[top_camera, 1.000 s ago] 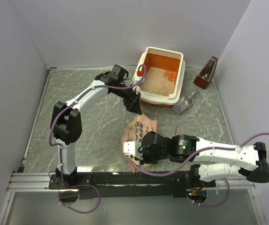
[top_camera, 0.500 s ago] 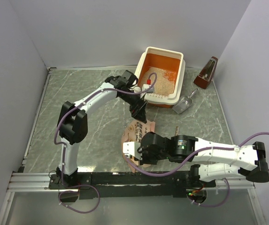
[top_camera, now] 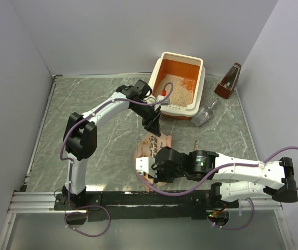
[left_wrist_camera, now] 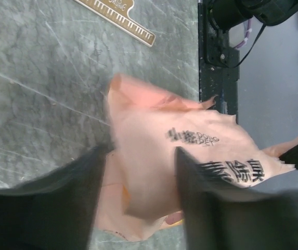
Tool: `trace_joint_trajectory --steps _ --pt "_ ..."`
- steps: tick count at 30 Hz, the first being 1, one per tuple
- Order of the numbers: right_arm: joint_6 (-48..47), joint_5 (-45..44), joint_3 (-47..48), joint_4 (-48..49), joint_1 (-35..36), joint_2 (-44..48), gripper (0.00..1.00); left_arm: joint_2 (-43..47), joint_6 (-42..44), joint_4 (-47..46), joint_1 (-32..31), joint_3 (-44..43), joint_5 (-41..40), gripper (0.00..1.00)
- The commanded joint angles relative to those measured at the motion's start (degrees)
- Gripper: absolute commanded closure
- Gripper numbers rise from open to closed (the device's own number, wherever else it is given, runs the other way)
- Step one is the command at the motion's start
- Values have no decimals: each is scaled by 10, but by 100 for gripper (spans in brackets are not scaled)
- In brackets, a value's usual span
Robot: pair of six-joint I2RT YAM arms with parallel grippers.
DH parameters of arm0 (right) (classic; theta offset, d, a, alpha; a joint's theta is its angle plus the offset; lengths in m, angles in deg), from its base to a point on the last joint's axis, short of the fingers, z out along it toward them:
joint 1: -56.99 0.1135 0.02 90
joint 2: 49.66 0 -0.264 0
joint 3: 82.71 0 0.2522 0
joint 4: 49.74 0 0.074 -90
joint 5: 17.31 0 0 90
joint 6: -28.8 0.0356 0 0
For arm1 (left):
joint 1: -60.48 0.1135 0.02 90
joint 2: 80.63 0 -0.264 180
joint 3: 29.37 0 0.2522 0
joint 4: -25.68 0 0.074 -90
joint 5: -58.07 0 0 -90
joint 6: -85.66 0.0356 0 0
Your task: Fill the litter box with clean litter
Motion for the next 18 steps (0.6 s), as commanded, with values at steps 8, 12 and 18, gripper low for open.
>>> trace_joint_trajectory --steps 8,12,18 --pt "21 -11 -2 20 8 19 100 56 -14 -42 6 31 -9 99" --pt "34 -44 6 33 8 32 100 110 -49 -133 31 86 -14 99" --pt "68 -215 21 100 -5 55 57 291 -186 -405 88 289 -85 99"
